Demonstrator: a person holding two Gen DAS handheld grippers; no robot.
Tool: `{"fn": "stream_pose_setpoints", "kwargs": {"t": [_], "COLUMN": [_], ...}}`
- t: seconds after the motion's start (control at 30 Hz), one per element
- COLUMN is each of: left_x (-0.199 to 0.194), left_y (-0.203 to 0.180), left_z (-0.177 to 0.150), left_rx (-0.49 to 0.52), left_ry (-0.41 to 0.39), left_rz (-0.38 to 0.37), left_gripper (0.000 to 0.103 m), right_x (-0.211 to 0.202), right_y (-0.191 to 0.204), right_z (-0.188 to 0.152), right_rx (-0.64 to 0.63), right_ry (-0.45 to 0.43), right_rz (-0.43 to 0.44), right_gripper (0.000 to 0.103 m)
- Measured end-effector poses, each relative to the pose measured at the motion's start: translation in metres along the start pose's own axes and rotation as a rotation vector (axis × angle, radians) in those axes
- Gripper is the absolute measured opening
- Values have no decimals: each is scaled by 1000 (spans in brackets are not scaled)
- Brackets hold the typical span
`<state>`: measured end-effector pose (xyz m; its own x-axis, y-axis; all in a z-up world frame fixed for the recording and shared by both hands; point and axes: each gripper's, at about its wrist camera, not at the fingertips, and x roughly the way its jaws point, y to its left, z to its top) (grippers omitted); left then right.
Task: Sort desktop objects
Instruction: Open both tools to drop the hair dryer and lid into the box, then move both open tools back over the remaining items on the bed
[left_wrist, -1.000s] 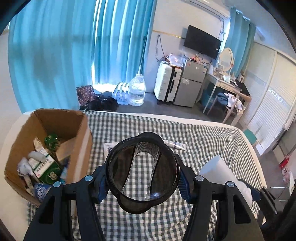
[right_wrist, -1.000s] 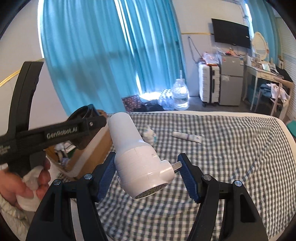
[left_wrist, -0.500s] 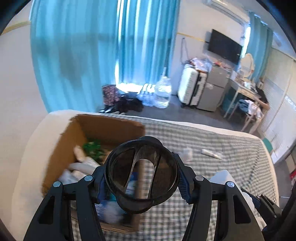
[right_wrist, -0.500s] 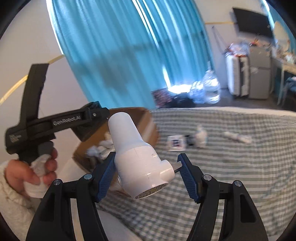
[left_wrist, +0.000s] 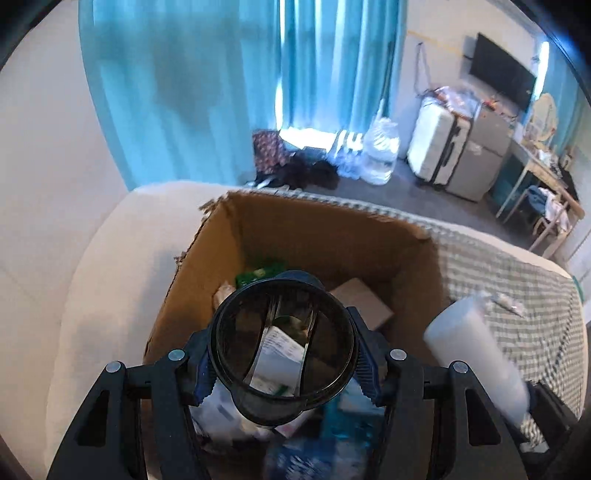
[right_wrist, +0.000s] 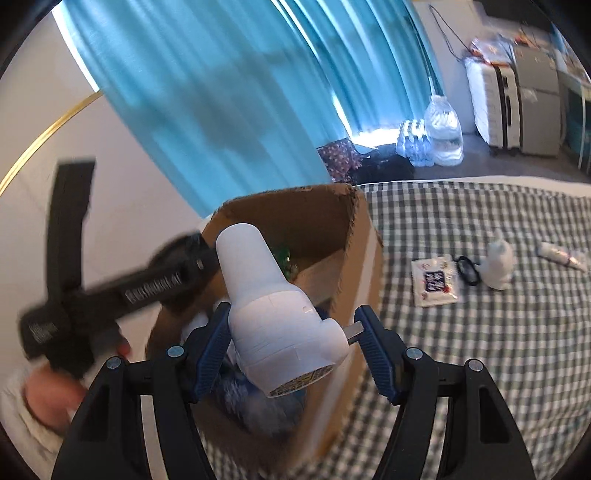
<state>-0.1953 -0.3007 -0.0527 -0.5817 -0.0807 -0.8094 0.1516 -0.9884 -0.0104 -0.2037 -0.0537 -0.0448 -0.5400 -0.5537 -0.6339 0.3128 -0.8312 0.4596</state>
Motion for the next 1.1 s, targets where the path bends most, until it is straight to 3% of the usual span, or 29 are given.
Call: {"fn": "stream_pose_setpoints", "kwargs": {"t": [0.13,0.17,0.2,0.23,0.27,0.47,0.7,0.9,1.1], "left_x": [28,32,34,36,36,20,-32,-84,-140], "left_y": [9,8,8,8,7,4,-16,-65,-120], "left_z": [14,16,18,20,20,9,-14,-32,-51], "left_rx": [0,9,14,17,18,15,8,22,41], "left_ry": [42,45,49,51,48,48,-9,-50,-123], "left_rz": [18,27,35,54,82,105,65,-16,-63], "left_gripper": [63,67,72,88,98,99,103,103,103], "right_x": [20,23,23,22,19,-12,-80,-166,-248], "right_y": [-3,-4,-4,-2,0,-7,-48,-84,-90], "right_z": [11,14,15,16,16,16,2,-2,-17], "right_rx": [68,81,84,76,65,30,2,83,73], "right_ry": [4,-6,-19,-36,-52,-137,-214,-318,-434], "right_rz": [25,29,16,-3,-13,-52,-193,-244,-269], "right_gripper": [68,76,90,94,94,94,94,94,97]}}
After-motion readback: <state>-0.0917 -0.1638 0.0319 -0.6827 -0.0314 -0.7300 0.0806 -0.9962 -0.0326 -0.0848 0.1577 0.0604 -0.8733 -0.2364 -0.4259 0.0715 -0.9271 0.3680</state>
